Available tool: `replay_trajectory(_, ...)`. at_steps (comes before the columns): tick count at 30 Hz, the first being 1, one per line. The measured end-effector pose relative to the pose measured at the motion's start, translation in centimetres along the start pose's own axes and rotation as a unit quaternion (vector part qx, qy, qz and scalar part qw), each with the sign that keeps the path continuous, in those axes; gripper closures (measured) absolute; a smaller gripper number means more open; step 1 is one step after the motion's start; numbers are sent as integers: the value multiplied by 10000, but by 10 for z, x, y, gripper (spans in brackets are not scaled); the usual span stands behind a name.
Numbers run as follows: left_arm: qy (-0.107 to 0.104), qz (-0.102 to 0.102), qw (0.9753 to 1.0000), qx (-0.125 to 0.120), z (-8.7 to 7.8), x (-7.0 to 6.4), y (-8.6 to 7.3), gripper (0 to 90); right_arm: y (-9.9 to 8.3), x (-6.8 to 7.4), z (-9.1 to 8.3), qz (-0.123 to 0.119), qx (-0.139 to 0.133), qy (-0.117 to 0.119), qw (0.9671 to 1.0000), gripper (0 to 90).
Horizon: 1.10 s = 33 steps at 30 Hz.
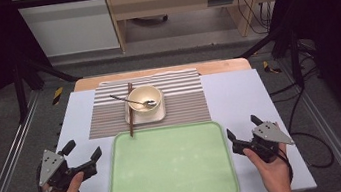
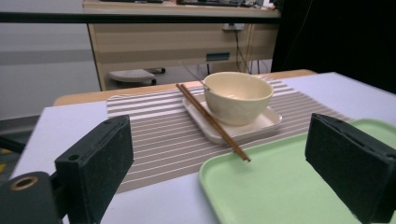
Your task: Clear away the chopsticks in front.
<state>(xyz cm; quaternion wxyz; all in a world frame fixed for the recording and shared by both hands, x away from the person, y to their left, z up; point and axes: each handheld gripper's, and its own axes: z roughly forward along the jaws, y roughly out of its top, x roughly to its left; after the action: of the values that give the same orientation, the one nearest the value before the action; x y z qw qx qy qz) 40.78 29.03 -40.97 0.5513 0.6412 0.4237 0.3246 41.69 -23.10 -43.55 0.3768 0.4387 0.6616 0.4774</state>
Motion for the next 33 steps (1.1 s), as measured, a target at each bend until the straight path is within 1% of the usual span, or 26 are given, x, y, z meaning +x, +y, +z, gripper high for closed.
replay_trajectory(1, 37, 48, 10000, -2, 4, -1, 4, 72, 0, 1, 0, 17, 43, -29, 10000, 84)
replay_trajectory(2, 39, 33, 10000, -31, 8, -1, 9, 73, -1, 1, 1, 11, 89, -51, 9999, 84)
replay_trajectory(3, 39, 33, 10000, -31, 8, -1, 9, 75, -1, 1, 1, 11, 89, -51, 9999, 84)
replay_trajectory(4, -39, 45, 9999, 93, 21, -3, 17, 79, -1, 2, 1, -28, 115, -56, 9999, 89)
replay_trajectory(5, -24, 126, 9998, 167, 28, -3, 20, 83, -1, 2, 1, -27, 107, -78, 9999, 92)
replay_trajectory(7, -71, 274, 9991, 310, 42, -5, 28, 86, -1, 2, -1, -3, 75, -87, 9999, 107)
replay_trajectory(9, -104, 376, 9983, 422, 56, -6, 34, 90, 0, 1, -1, -27, 58, -98, 9999, 127)
replay_trajectory(10, -136, 391, 9981, 464, 63, -7, 36, 99, 0, 1, -2, -30, 59, -96, 9999, 134)
replay_trajectory(11, -136, 391, 9981, 464, 63, -7, 36, 102, 0, 1, -2, -30, 59, -96, 9999, 134)
replay_trajectory(13, -173, 370, 9976, 566, 77, -7, 39, 104, 0, 0, -2, -24, 92, -69, 9999, 142)
replay_trajectory(14, -245, 276, 9968, 707, 89, -6, 40, 126, 0, 0, -2, -7, 107, -27, 9999, 147)
replay_trajectory(15, -218, 194, 9968, 746, 93, -6, 39, 143, 0, 0, -2, -3, 110, -25, 9999, 146)
replay_trajectory(17, -226, 175, 9967, 766, 96, -6, 38, 144, 0, 1, -2, -34, 97, -31, 9999, 141)
replay_trajectory(18, -257, 315, 9953, 884, 102, -7, 34, 142, 0, 1, -2, -47, 88, -34, 9999, 139)
replay_trajectory(20, -323, 325, 9947, 922, 108, -8, 31, 134, 0, 1, -1, -86, 99, -31, 9999, 131)
replay_trajectory(22, -301, 336, 9945, 943, 110, -9, 31, 134, -1, 1, -1, -77, 138, -32, 9999, 125)
replay_trajectory(23, -286, 283, 9946, 953, 112, -10, 30, 134, -1, 1, -1, -77, 138, -32, 9999, 125)
replay_trajectory(24, -352, 185, 9939, 1033, 113, -12, 29, 154, -1, 1, -2, -82, 146, -45, 9998, 129)
replay_trajectory(25, -352, 185, 9939, 1033, 113, -12, 29, 176, -1, 1, -2, -82, 146, -45, 9998, 129)
replay_trajectory(28, -329, 275, 9927, 1126, 107, -17, 28, 180, -1, 1, 0, -77, 117, -57, 9999, 159)
replay_trajectory(32, -270, 258, 9927, 1150, 107, -18, 30, 224, -1, 3, 2, -123, 195, -19, 9997, 188)
replay_trajectory(33, -274, 299, 9919, 1200, 110, -20, 30, 224, -1, 3, 2, -132, 200, -19, 9997, 188)
